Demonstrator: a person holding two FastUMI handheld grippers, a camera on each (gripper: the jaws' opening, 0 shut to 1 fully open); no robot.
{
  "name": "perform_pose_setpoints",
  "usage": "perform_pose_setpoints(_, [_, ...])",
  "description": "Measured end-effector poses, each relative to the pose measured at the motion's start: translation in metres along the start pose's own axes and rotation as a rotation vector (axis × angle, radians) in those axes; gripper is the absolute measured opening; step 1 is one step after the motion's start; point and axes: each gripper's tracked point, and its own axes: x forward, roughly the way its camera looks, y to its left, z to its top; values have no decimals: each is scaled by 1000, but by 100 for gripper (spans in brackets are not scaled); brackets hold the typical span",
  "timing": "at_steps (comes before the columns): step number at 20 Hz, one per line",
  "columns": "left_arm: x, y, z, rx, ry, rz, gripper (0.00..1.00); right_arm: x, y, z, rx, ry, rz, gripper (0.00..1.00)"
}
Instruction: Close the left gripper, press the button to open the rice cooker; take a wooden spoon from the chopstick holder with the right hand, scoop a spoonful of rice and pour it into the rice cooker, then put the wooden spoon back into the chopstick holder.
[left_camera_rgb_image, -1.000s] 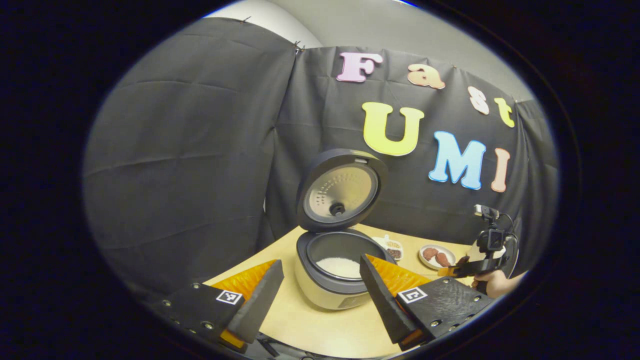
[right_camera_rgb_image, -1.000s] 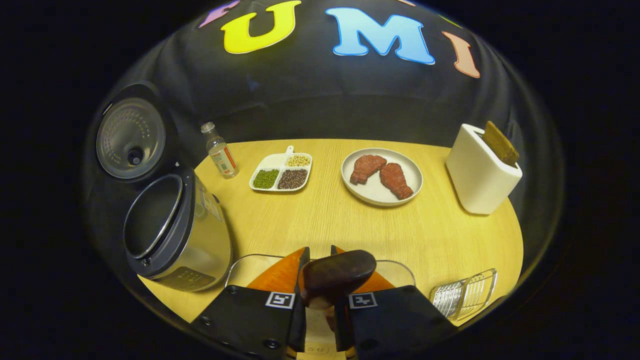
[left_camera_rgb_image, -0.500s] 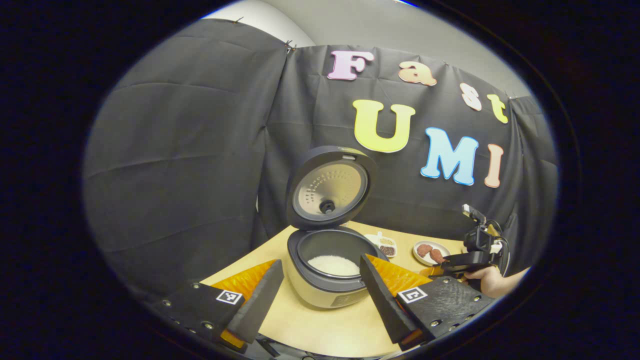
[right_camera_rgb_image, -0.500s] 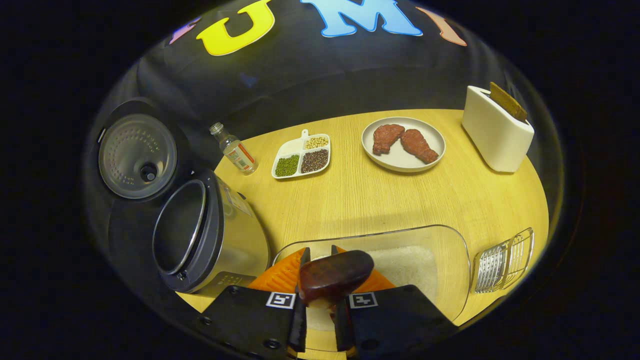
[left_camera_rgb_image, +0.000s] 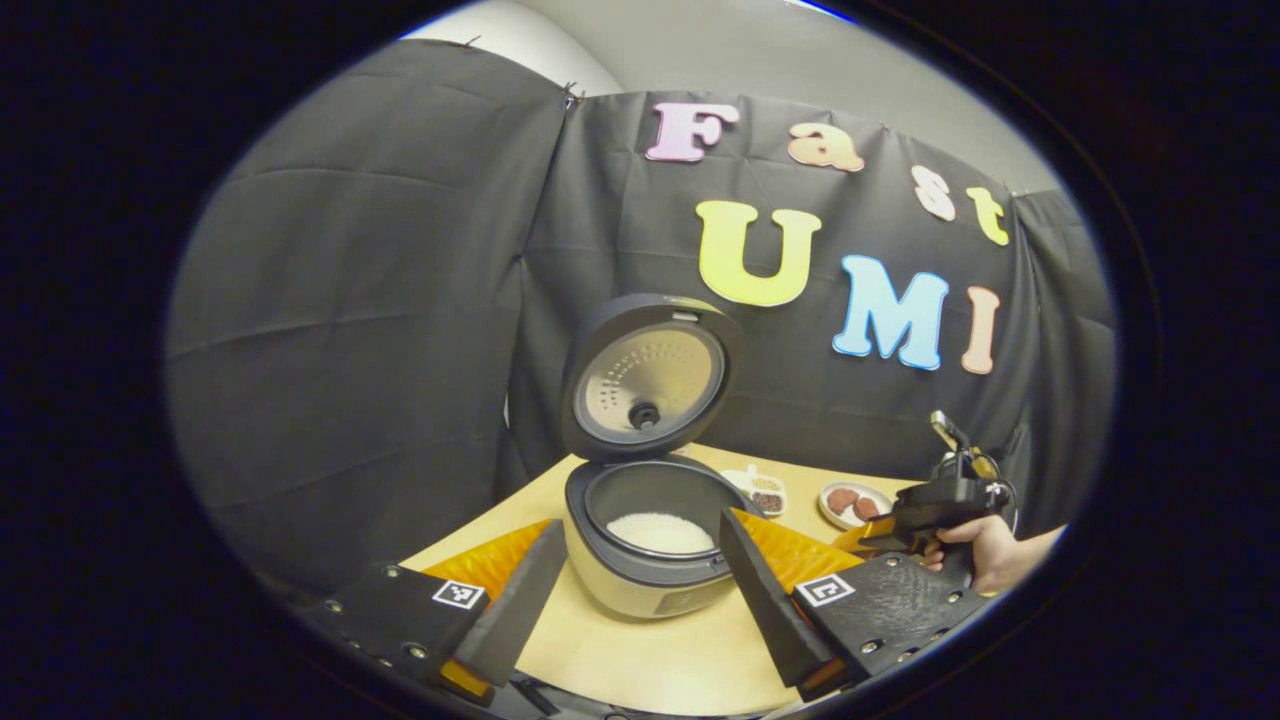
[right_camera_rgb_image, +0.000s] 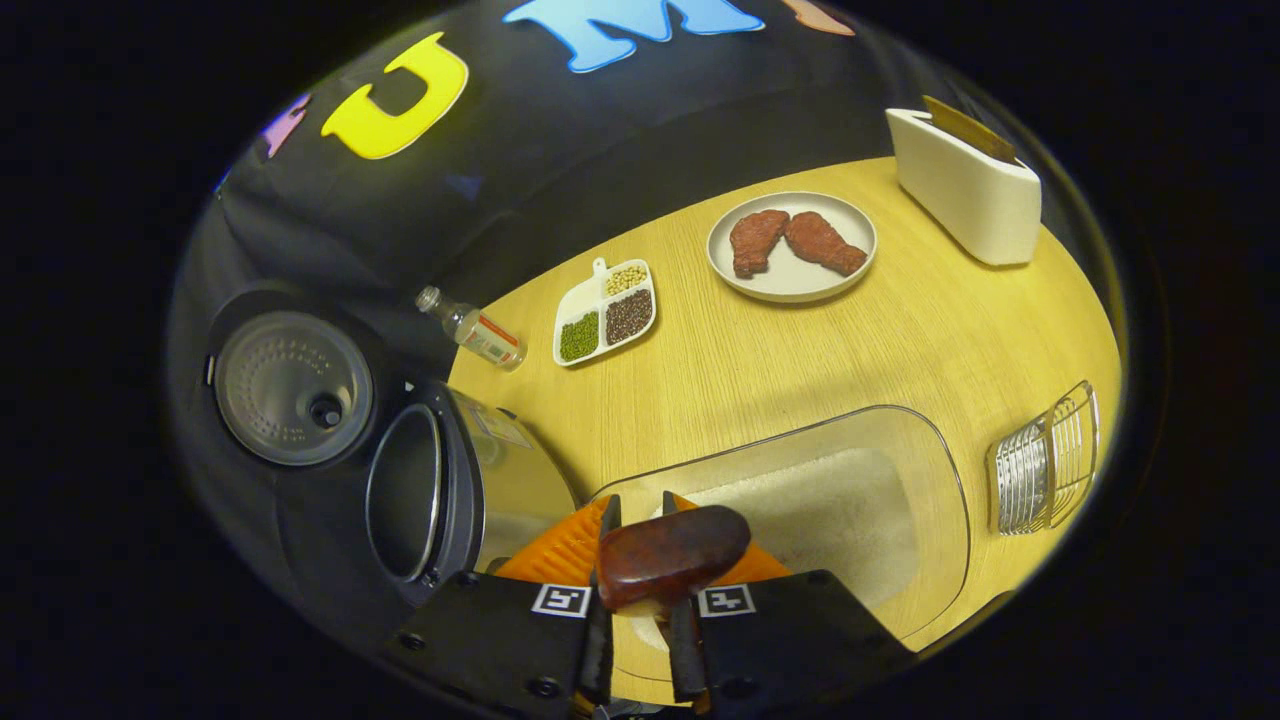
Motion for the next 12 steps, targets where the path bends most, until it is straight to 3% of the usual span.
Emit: perform_pose_setpoints(12, [5,22,-23,2,42,11,97,-59,-73,46,318,-117,-1,22])
